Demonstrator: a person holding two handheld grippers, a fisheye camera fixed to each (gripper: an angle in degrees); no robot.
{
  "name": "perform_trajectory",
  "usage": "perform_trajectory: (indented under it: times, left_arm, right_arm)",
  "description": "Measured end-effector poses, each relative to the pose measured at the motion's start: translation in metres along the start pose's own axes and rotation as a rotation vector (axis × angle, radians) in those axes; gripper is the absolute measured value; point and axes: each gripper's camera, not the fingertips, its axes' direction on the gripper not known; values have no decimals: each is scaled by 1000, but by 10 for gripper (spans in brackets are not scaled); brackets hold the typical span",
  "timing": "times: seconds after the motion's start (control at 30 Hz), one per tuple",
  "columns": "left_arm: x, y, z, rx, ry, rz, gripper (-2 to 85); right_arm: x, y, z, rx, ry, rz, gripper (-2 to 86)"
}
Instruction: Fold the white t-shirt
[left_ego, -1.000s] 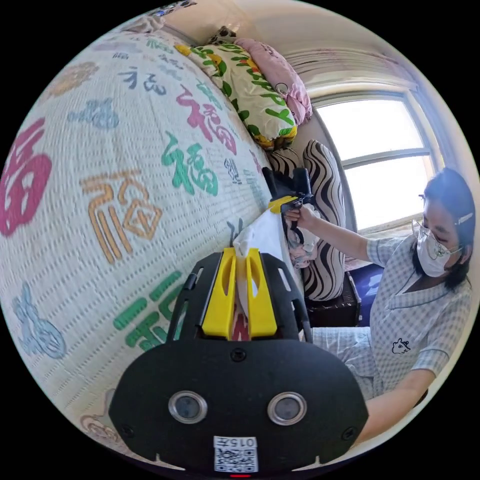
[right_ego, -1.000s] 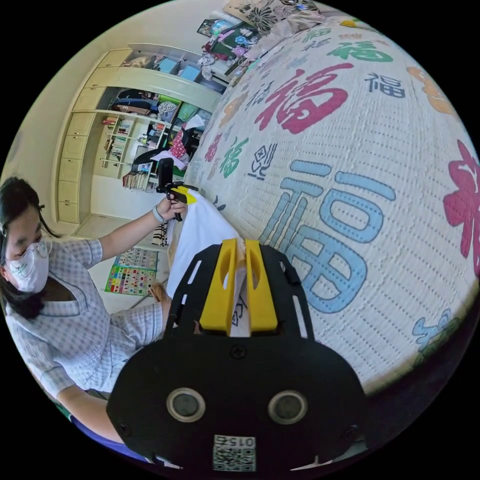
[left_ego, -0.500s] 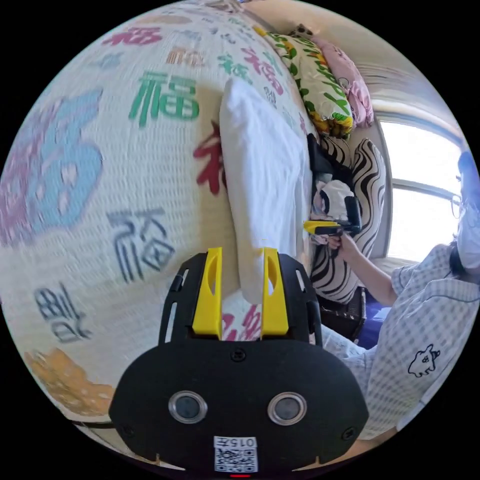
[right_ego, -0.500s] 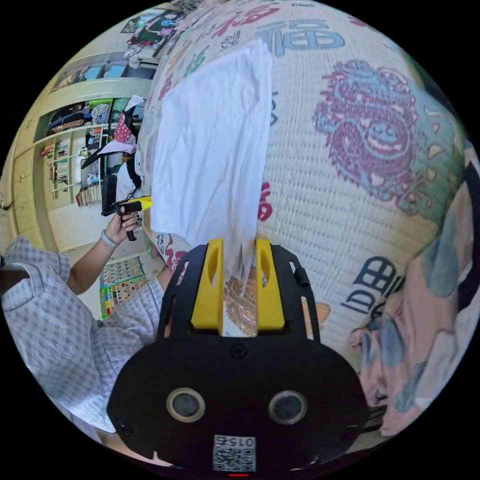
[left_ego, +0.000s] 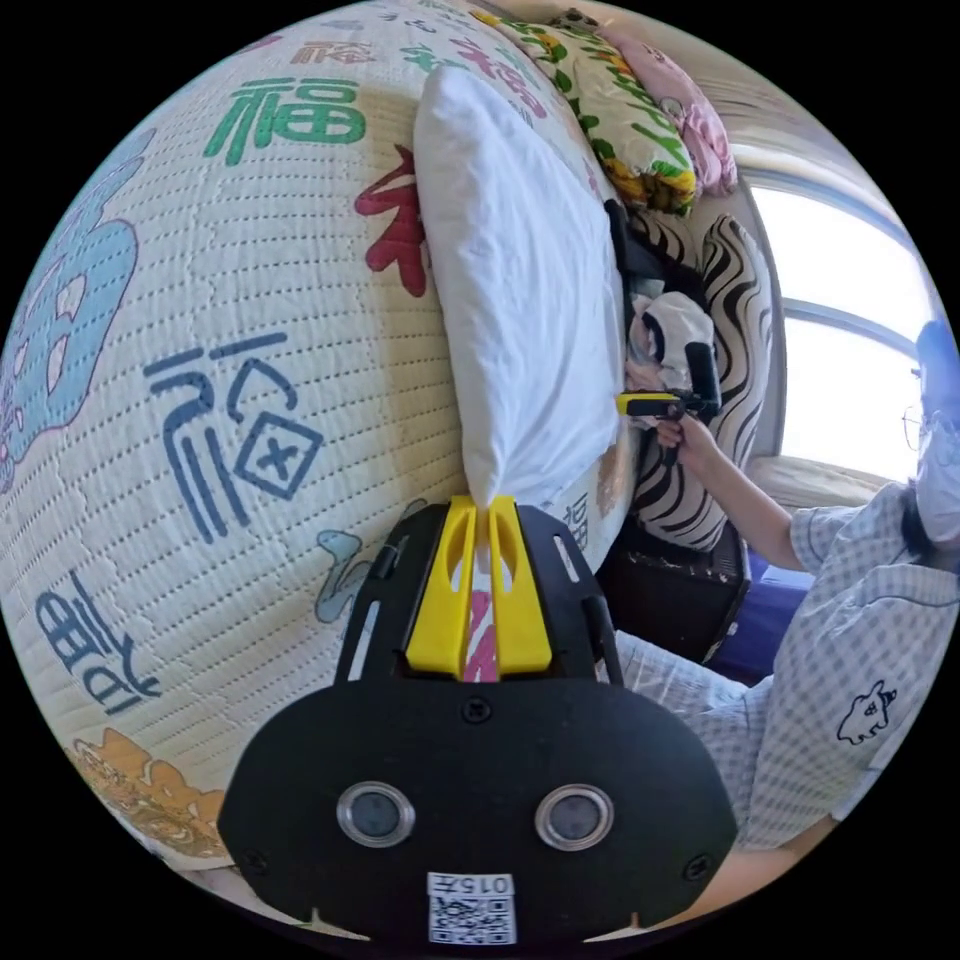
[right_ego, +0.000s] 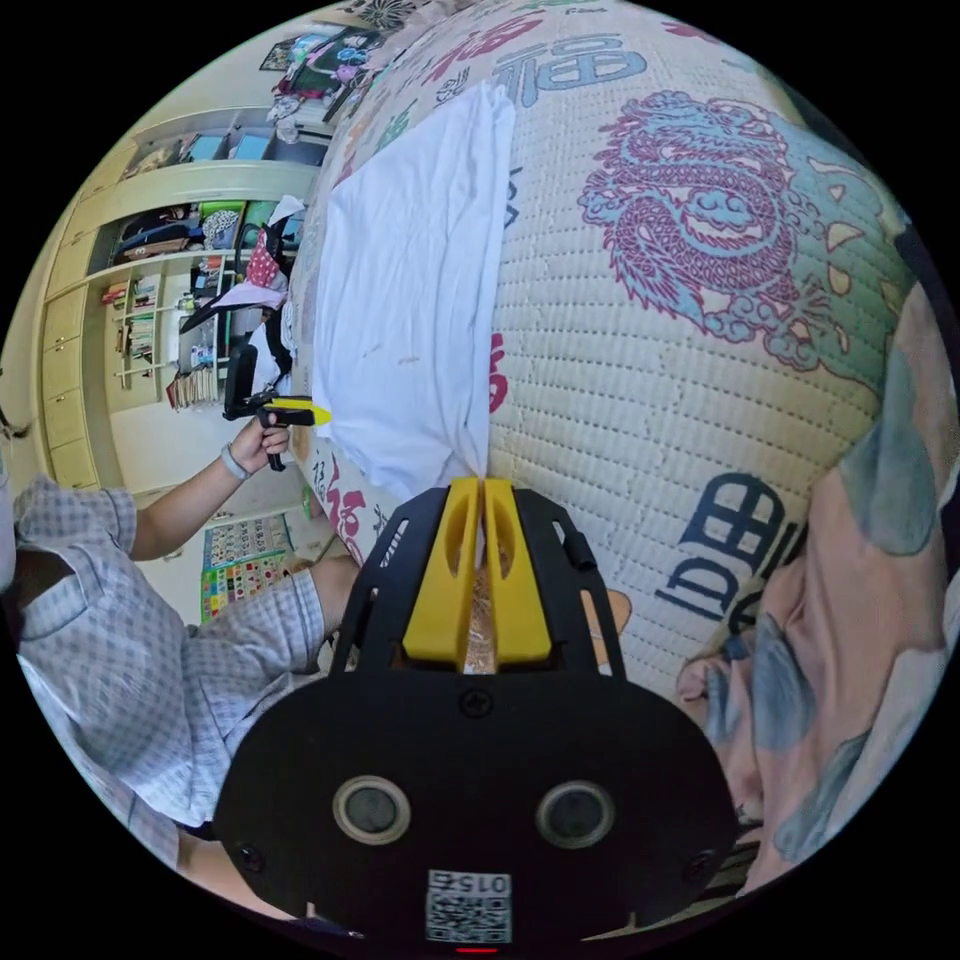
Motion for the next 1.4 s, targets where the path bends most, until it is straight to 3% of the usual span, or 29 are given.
perform_trajectory:
  times: [0.33, 0.47, 0.53, 0.7, 0.87, 1.03, 1.13, 1.27, 1.4]
  left_arm:
    - [0, 39, -24, 161, 12, -75, 92]
    - [-2, 35, -11, 197, 78, -122, 73]
    - [-1, 36, -1, 172, 13, -161, 17]
    - [-5, 55, -4, 237, 67, -175, 5]
    - [-7, 57, -21, 224, 87, -112, 94]
    - [-16, 23, -68, 434, 66, -35, 144]
    - [-26, -20, -80, 511, 147, -11, 149]
    - [-30, -67, -90, 532, 179, 14, 144]
    - [-25, -100, -83, 439, 210, 64, 117]
  right_arm:
    - [-27, 27, 6, 38, 76, 7, 85]
    - [-28, 12, 27, 16, 60, 26, 51]
    - [-21, 12, 28, 11, 50, 53, 26]
    - [-9, 27, 17, -18, 16, 45, 12]
    - [-5, 27, -17, 127, -145, 6, 82]
    - [-14, -25, -44, 260, -2, -54, 134]
    - [-12, -67, -52, 341, -67, -72, 137]
    - [-9, -107, -48, 250, 23, -79, 136]
    - [-2, -118, -44, 262, -54, -81, 124]
